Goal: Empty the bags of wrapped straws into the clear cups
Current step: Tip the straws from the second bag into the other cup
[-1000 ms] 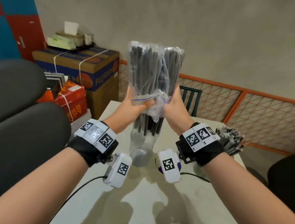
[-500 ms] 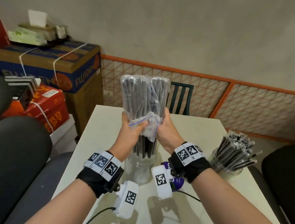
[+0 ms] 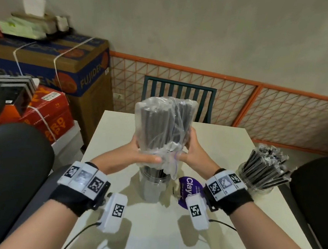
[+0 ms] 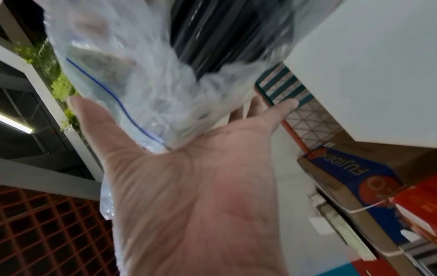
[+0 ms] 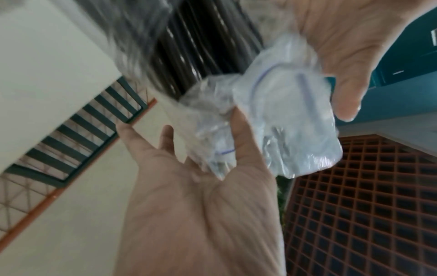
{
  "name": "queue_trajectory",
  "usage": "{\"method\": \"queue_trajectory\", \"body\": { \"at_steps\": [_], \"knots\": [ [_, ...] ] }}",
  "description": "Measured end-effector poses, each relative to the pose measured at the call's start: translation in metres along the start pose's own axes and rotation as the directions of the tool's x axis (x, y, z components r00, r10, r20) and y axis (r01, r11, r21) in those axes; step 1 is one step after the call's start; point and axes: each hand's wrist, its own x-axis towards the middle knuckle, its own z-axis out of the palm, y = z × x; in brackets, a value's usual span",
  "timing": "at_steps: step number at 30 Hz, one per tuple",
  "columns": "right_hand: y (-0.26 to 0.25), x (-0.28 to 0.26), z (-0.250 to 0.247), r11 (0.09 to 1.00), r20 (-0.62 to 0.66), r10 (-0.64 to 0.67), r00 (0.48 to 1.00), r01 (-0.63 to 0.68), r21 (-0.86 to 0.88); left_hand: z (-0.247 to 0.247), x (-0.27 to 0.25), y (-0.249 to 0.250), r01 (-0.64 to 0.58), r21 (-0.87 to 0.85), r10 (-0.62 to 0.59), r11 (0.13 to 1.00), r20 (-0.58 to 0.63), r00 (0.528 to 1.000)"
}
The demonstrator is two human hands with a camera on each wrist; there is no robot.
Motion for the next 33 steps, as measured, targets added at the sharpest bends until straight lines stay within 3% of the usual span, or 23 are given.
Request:
{"method": "queue_trajectory", "body": {
  "at_steps": [5, 8, 11, 14, 18, 21, 26, 30, 32, 33],
  "knots": [
    [-0.014, -0.012, -0.008, 0.997, 0.1, -0.003, 0.995, 0.01, -0.07, -0.002, -0.013, 0.032, -0.122, 0.018, 0.123, 0.992, -0.082, 0.989],
    [-0.02, -0.016, -0.01, 0.996, 0.062, -0.038, 0.997, 0.043, -0.081, -0.001, -0.016, 0.042, -0.177, 0.084, 0.188, 0.981, -0.143, 0.972],
    [-0.022, -0.018, -0.008, 0.991, 0.074, -0.064, 0.995, 0.072, -0.111, 0.004, -0.021, 0.048, -0.184, 0.098, 0.195, 0.978, -0.126, 0.973],
    [-0.025, -0.021, -0.008, 0.983, 0.028, -0.122, 0.992, 0.125, -0.136, 0.01, -0.022, 0.049, -0.254, 0.064, 0.262, 0.965, -0.227, 0.938],
    [-0.034, -0.024, -0.011, 0.975, 0.035, -0.15, 0.988, 0.154, -0.162, 0.015, -0.026, 0.055, -0.285, 0.049, 0.288, 0.957, -0.265, 0.92],
    [-0.039, -0.022, -0.013, 0.96, -0.015, -0.207, 0.978, 0.2, -0.198, 0.013, -0.029, 0.064, -0.3, 0.131, 0.327, 0.945, -0.348, 0.878],
    [-0.051, -0.024, -0.012, 0.946, -0.004, -0.244, 0.97, 0.237, -0.221, 0.014, -0.028, 0.069, -0.261, 0.232, 0.325, 0.937, -0.307, 0.894],
    [-0.085, -0.034, -0.018, 0.898, -0.136, -0.433, 0.891, 0.415, -0.146, 0.007, -0.03, 0.096, -0.316, 0.306, 0.43, 0.898, -0.461, 0.776],
    [-0.101, -0.046, -0.023, 0.824, -0.211, -0.56, 0.801, 0.511, -0.244, 0.01, -0.036, 0.113, -0.384, 0.304, 0.489, 0.872, -0.502, 0.714],
    [-0.107, -0.056, -0.027, 0.774, -0.187, -0.611, 0.769, 0.53, -0.348, 0.013, -0.039, 0.121, -0.415, 0.288, 0.505, 0.863, -0.513, 0.694]
  ]
}}
